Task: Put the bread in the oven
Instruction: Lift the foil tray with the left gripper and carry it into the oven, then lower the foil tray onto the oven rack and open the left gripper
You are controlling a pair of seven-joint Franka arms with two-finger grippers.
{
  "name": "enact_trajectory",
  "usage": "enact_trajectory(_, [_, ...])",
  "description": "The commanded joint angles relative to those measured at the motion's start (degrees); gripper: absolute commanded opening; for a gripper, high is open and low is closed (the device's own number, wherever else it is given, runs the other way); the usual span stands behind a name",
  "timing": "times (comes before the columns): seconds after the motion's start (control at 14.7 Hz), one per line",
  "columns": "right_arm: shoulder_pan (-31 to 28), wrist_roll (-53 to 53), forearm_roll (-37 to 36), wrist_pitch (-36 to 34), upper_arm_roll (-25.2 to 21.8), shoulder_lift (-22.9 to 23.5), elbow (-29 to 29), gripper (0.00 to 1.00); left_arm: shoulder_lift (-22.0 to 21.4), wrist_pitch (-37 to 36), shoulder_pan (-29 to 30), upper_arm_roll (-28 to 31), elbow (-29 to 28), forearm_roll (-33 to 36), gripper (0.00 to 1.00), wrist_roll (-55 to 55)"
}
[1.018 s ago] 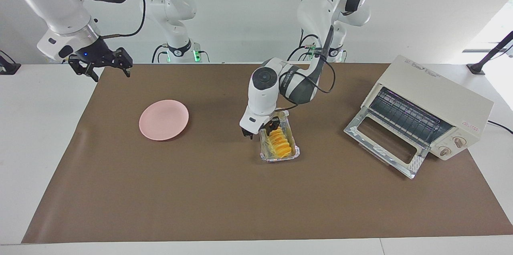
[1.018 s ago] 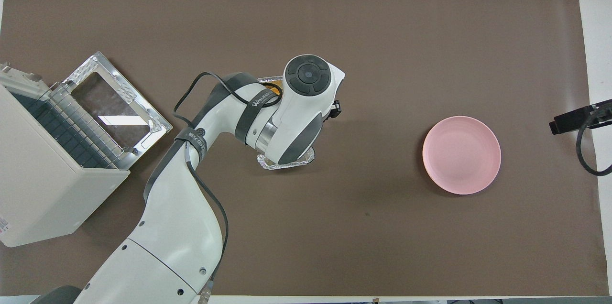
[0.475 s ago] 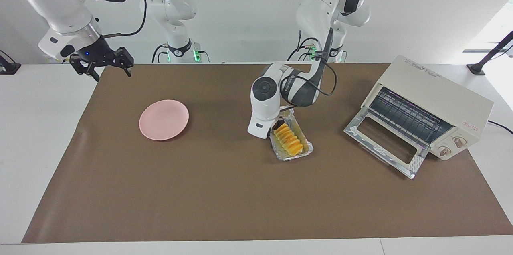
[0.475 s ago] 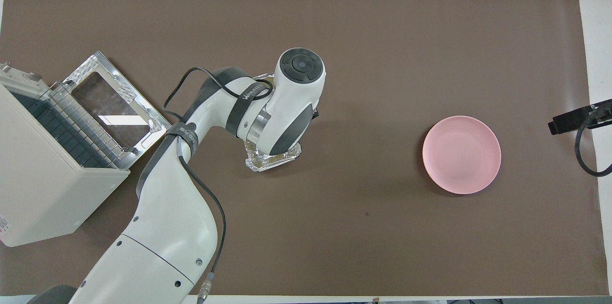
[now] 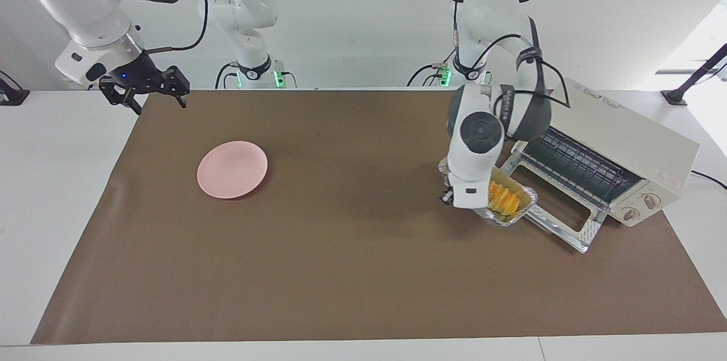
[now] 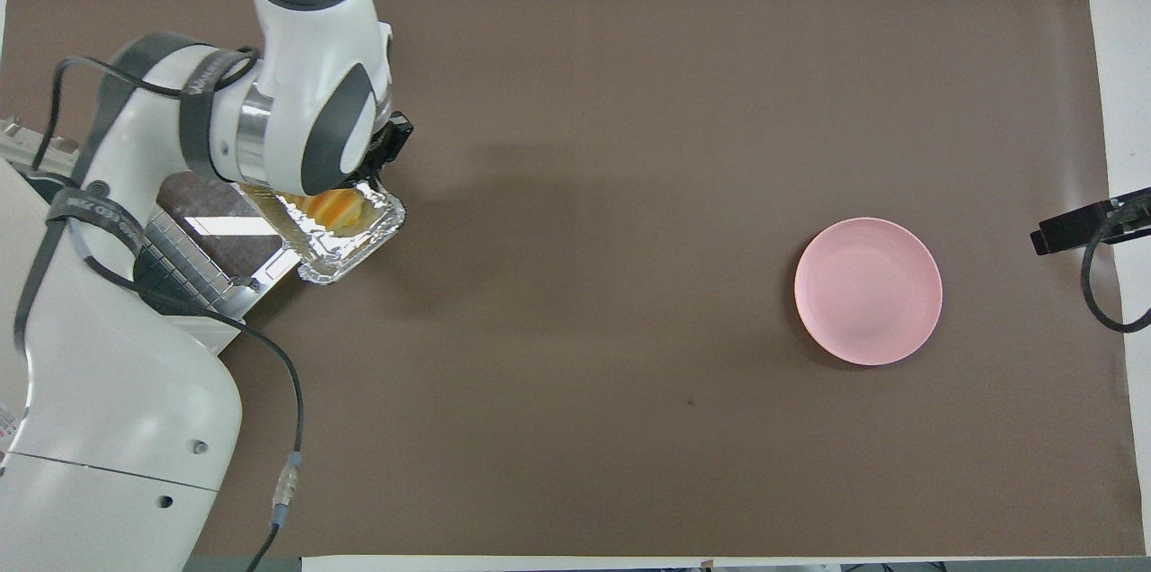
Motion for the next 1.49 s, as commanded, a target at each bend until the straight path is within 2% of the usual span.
enact_trajectory(0.0, [-0.8,-0.7,-0.6,-0.1,0.8,-1.5,-1.6,1.00,-1.3,-2.3,3.4,3.5,-0.4,-0.6,0.00,0.1])
enact_trajectory(0.2, [-0.9,-0.7,-0.6,-0.1,0.8,-1.5,-1.6,1.00,-1.4,-1.6,6.5,4.2,-1.0,-0.9,0.00,5.9])
enact_trajectory(0.75, [-0.9,-0.7,-0.6,-0.1,0.8,-1.5,-1.6,1.00,-3.2,-4.2,12.1,5.3,-5.4,-0.7,0.00,5.9])
enact_trajectory(1.29, [-0.8,-0.7,-0.6,-0.1,0.8,-1.5,-1.6,1.00,-4.4,-3.3,12.5,9.6,-9.8,-0.7,0.00,11.1])
enact_trajectory(1.36, [-0.9,-0.7,-0.6,-0.1,0.8,-1.5,-1.6,1.00,-4.4,-3.1,13.0,9.6,-9.8,-0.7,0.12,13.3])
enact_trajectory(1.43, [-0.8,-0.7,-0.6,-0.1,0.8,-1.5,-1.6,1.00,-4.4,-3.3,13.4,9.7,-9.8,-0.7,0.88,15.7])
